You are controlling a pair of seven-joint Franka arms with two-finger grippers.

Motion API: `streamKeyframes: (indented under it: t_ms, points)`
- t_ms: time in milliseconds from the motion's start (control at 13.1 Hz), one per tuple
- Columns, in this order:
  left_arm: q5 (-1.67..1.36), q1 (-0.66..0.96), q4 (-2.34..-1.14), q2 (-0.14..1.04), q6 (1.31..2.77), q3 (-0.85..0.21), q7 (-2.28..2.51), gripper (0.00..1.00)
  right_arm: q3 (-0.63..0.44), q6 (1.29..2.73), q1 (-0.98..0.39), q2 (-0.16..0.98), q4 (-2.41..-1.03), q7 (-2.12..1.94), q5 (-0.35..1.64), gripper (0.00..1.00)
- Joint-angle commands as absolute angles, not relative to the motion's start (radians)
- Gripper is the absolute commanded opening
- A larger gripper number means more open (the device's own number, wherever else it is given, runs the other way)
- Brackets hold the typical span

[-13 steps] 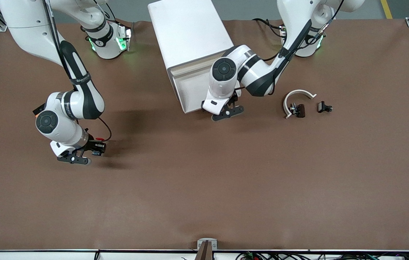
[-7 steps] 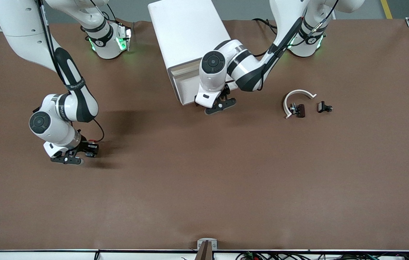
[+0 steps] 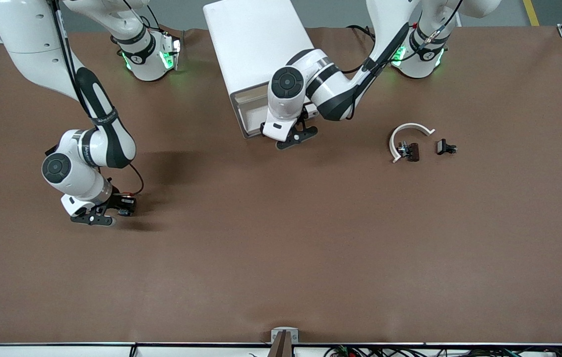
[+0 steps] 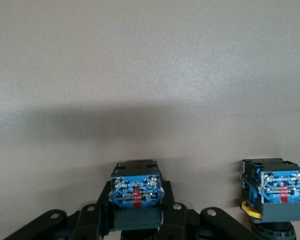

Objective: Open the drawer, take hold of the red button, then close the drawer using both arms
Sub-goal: 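Lift the button out with the right gripper while the left gripper reaches the drawer, then place the red button on the table beside the other button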

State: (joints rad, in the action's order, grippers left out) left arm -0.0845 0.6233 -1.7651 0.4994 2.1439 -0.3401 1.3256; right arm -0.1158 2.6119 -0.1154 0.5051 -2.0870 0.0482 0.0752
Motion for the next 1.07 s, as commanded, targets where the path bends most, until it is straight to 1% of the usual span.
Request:
streamKeyframes:
  t_ms: [0, 381, 533, 610, 762, 990]
  points:
    - [-0.121, 0.63, -1.727, 0.529, 2.123, -0.362, 1.362, 1.0, -0.104, 2.626, -0.101, 0.502, -2.099, 0.032, 0.078, 1.0]
    - [-0.15, 0.63, -1.72, 0.549, 2.123, -0.374, 1.378, 1.0, -0.106, 2.612, -0.101, 0.483, -2.068, 0.02, 0.077, 1.0]
    - [-0.185, 0.63, -1.71, 0.555, 2.122, -0.376, 1.379, 1.0, -0.107, 2.561, -0.074, 0.451, -2.046, -0.052, 0.075, 1.0]
    - [-0.208, 0.63, -1.71, 0.557, 2.121, -0.382, 1.378, 1.0, -0.106, 2.503, -0.058, 0.431, -2.024, -0.067, 0.077, 1.0]
    - [-0.233, 0.629, -1.709, 0.56, 2.111, -0.383, 1.378, 1.0, -0.107, 2.34, -0.054, 0.381, -1.964, -0.074, 0.077, 1.0]
    - [-0.259, 0.629, -1.704, 0.566, 2.083, -0.391, 1.376, 1.0, -0.115, 2.049, -0.041, 0.312, -1.817, -0.069, 0.074, 1.0]
